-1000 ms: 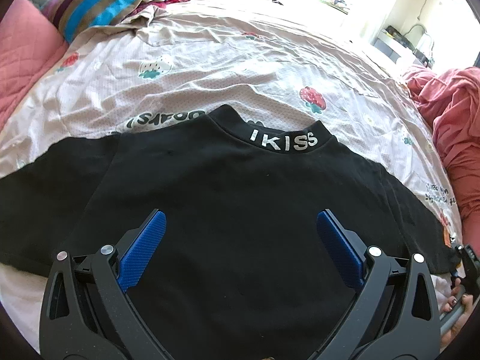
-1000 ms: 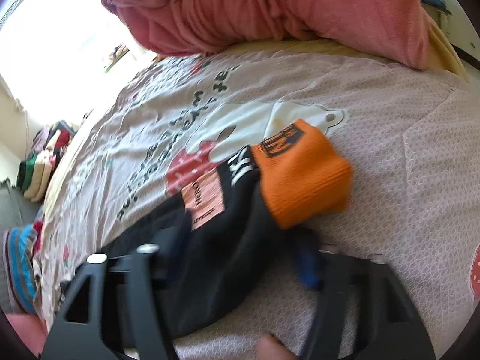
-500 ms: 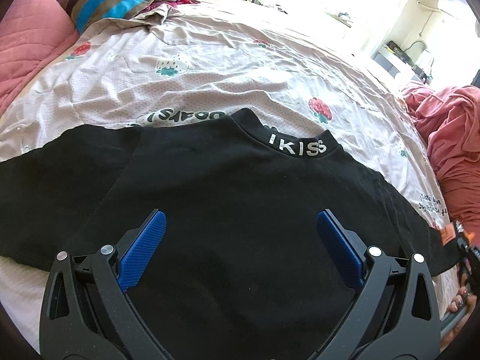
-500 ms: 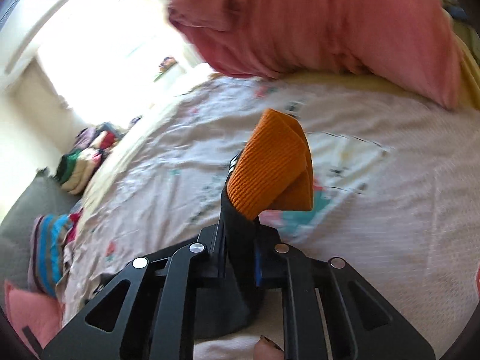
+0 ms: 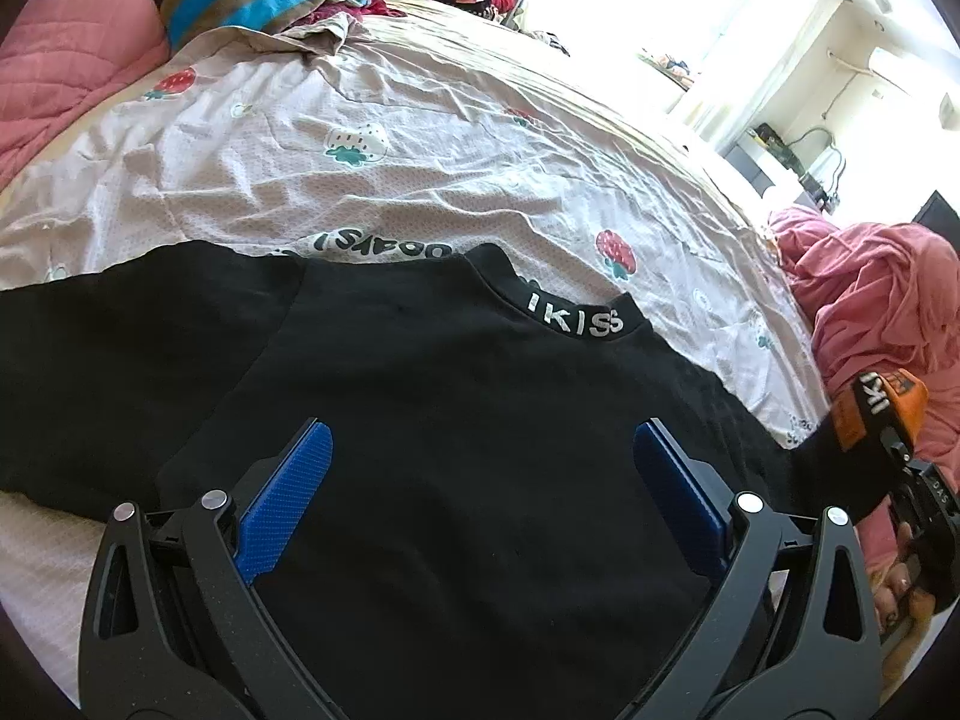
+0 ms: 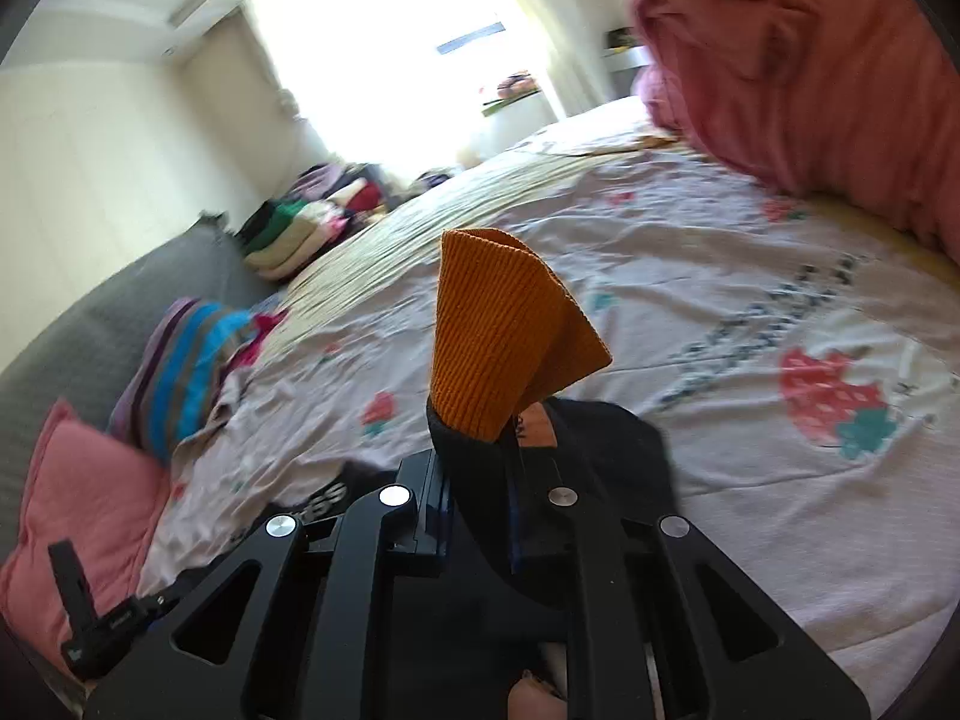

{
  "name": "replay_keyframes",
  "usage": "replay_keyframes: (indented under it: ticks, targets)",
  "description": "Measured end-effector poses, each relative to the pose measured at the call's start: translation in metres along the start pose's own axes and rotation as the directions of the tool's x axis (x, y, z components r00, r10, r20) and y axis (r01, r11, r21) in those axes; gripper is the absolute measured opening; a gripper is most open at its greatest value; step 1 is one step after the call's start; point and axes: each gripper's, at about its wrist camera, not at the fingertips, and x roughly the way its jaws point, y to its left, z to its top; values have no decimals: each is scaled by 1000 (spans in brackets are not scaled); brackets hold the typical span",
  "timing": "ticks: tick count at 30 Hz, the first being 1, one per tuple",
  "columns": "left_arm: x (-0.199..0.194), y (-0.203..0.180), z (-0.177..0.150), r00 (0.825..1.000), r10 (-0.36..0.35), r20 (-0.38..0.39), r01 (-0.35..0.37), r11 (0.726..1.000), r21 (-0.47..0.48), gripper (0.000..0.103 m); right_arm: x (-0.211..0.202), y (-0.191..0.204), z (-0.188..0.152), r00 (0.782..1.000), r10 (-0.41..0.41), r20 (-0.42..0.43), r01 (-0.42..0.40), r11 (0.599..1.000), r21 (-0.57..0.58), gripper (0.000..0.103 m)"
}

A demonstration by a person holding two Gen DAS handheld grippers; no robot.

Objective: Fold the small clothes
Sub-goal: 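Carry the sleeve across the shirt body and lower it with the right tool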

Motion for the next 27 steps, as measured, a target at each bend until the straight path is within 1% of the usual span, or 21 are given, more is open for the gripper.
replay_keyframes:
  ticks: [4, 6, 8, 13, 17, 22, 23, 24, 27]
  targets:
    - [-4, 8, 1, 1000, -29, 6, 29, 999, -26, 95, 13, 40, -6, 998, 59, -36, -62, 995, -79, 12]
    - [-5, 13, 2, 1000, -29, 8, 29, 999, -37, 95, 19, 57, -12, 995, 80, -55, -85, 990, -112, 12]
    - [-4, 18, 3, 1000, -27, 6, 27, 998, -53, 95, 23, 71, -19, 992, 98, -74, -107, 986, -131, 12]
    - [-3, 34, 3, 998, -59, 2, 58, 991, -116, 95, 40, 109, -41, 982, 126, -139, -153, 966, -210, 12]
    - [1, 42, 1, 995, -100, -8, 98, 984, -149, 95, 57, 133, -63, 971, 128, -200, -179, 948, -263, 12]
    - [7, 48, -3, 984, -174, -22, 167, 968, -189, 95, 72, 151, -87, 961, 122, -246, -199, 928, -315, 12]
    - [8, 49, -4, 982, -189, -23, 181, 964, -196, 95, 75, 154, -92, 958, 123, -258, -205, 925, -321, 14]
    - [9, 50, -5, 977, -211, -22, 202, 957, -208, 95, 77, 156, -96, 954, 124, -272, -213, 921, -326, 15]
    - [10, 51, -7, 972, -234, -22, 224, 950, -217, 95, 86, 162, -112, 938, 123, -323, -234, 913, -333, 16]
